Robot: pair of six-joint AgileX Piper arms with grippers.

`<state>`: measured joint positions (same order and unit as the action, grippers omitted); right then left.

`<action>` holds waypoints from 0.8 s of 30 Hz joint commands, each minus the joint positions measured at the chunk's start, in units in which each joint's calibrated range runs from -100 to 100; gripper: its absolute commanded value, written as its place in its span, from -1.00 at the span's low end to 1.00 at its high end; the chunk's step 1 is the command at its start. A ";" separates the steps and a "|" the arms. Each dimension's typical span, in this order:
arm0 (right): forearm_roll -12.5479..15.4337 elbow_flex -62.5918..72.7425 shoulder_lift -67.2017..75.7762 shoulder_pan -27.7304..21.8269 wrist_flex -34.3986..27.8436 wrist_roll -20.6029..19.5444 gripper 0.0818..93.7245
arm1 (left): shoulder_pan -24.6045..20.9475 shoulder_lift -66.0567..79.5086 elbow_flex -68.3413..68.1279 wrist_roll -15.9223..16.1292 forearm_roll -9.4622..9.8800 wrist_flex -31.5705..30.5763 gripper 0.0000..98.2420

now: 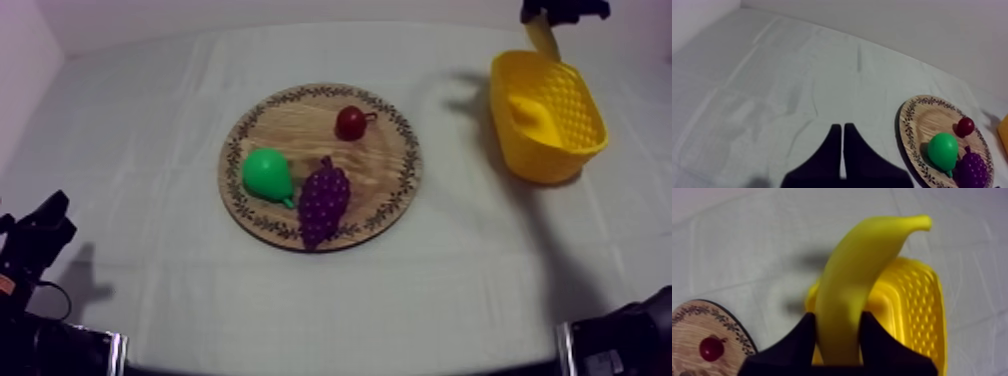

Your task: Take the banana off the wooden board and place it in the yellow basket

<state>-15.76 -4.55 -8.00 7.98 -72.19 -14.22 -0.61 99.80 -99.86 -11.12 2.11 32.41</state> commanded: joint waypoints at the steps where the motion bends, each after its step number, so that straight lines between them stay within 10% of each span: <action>1: -0.25 -1.16 -0.49 -0.52 -0.24 -0.22 -0.54 | 0.00 0.03 -0.03 0.00 0.02 0.00 -1.00; 24: -1.71 -4.89 -9.26 -4.26 2.92 -2.11 -0.53 | 0.00 0.03 -0.03 0.01 0.02 0.00 -1.00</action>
<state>-17.43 -9.41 -17.01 3.65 -69.30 -16.23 -0.61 99.80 -99.86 -11.12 2.11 32.41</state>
